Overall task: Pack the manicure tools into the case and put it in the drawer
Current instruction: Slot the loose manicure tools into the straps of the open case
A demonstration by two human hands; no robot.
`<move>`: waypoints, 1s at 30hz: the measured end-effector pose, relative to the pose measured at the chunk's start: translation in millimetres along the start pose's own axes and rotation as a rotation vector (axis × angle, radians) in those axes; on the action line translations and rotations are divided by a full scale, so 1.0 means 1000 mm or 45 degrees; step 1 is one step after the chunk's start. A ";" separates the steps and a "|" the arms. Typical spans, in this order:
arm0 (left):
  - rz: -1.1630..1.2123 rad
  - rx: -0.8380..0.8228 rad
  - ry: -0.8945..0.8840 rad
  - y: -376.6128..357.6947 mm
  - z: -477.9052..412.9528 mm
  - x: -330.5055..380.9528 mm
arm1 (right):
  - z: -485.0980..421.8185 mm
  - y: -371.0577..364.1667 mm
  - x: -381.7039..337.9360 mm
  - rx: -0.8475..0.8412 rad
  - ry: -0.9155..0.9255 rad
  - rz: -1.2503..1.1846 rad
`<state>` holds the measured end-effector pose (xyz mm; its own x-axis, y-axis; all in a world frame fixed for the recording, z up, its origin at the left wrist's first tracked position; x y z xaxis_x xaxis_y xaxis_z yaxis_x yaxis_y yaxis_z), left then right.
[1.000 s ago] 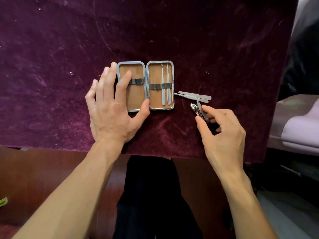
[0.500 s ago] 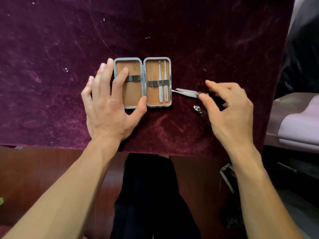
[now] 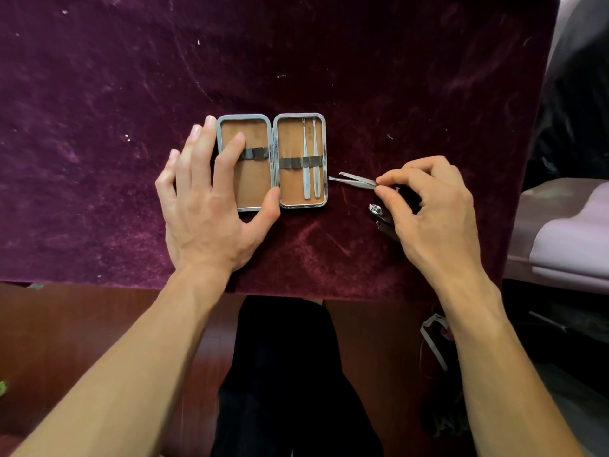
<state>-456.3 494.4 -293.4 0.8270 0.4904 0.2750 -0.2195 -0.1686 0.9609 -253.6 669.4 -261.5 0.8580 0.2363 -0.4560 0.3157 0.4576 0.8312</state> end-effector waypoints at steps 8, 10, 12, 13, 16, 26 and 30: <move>0.010 0.005 0.008 0.001 0.000 0.000 | 0.004 0.008 0.014 0.067 -0.061 0.004; 0.007 0.004 0.005 0.001 0.000 0.001 | 0.004 0.007 0.012 0.076 -0.066 -0.008; 0.007 0.004 0.001 0.001 -0.001 0.001 | 0.004 0.005 0.009 0.081 -0.073 -0.031; 0.010 0.004 0.002 0.001 -0.001 0.001 | 0.004 0.005 0.007 0.080 -0.072 -0.042; 0.012 0.003 0.005 0.000 0.000 0.001 | 0.006 0.005 -0.001 0.068 -0.048 -0.086; -0.003 -0.019 0.013 0.002 -0.001 0.003 | 0.047 -0.035 -0.047 -0.404 -0.384 -1.042; -0.019 -0.009 0.006 0.001 -0.002 0.001 | 0.058 -0.057 -0.053 -0.470 -0.528 -1.122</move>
<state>-456.9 496.1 -292.0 0.8279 0.4967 0.2607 -0.2109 -0.1550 0.9651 -293.2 581.6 -266.3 0.4775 -0.5900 -0.6511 0.8144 0.5754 0.0759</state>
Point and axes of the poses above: each hand's wrist, its own z-axis away from the middle knuckle, its own y-axis out of the back of the hand, x = y × z, the point moved 5 cm from there along -z, towards the middle knuckle, and after that the axes turned 11 degrees about -y, right-handed, at the moved point
